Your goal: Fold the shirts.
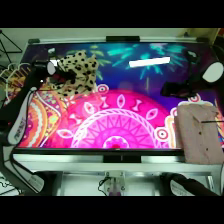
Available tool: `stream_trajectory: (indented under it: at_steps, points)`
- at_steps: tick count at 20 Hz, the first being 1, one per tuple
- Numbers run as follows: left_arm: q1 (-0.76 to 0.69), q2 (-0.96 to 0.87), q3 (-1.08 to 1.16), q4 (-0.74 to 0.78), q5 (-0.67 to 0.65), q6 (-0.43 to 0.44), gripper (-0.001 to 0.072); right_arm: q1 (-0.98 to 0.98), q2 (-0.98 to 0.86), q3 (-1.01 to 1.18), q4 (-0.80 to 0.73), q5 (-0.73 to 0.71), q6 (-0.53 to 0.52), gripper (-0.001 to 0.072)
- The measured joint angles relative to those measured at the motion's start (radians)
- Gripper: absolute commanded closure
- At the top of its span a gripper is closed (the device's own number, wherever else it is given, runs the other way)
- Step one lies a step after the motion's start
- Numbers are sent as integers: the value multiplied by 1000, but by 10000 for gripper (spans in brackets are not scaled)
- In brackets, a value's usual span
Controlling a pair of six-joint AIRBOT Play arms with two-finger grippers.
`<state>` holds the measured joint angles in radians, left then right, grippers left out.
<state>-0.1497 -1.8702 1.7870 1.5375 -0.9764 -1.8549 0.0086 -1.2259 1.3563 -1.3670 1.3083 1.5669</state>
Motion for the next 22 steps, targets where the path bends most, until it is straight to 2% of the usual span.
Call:
stream_trajectory:
  at_steps: [2, 3, 4, 5, 7, 10, 15, 19, 22]
  points:
    - [16, -82, 59, -69, -7, 27, 6, 0, 0, 0, 4, 0, 0, 83]
    - [23, -116, 77, -97, -2, 35, 229, 0, 0, 0, 6, 0, 0, 84]
    - [27, -137, 90, -113, 7, 41, 551, 0, 0, 0, 6, 1, 0, 83]
    - [32, -151, 103, -131, 18, 47, 660, 0, 0, 0, 7, 6, 0, 83]
    - [36, -159, 130, -160, 28, 65, 662, 0, 0, 0, 12, 15, -1, 83]
    - [13, -91, 182, -204, 31, 150, 662, 0, 2, 0, 23, 25, -15, 84]
    - [-130, 218, 221, -232, 21, 290, 662, 0, 99, 0, 16, 36, -64, 84]
    - [-284, 500, 229, -219, -23, 323, 662, 0, 305, 1, -63, 37, -86, 84]
    - [-347, 625, 209, -190, -114, 298, 662, 0, 469, 1, -90, 46, -86, 84]
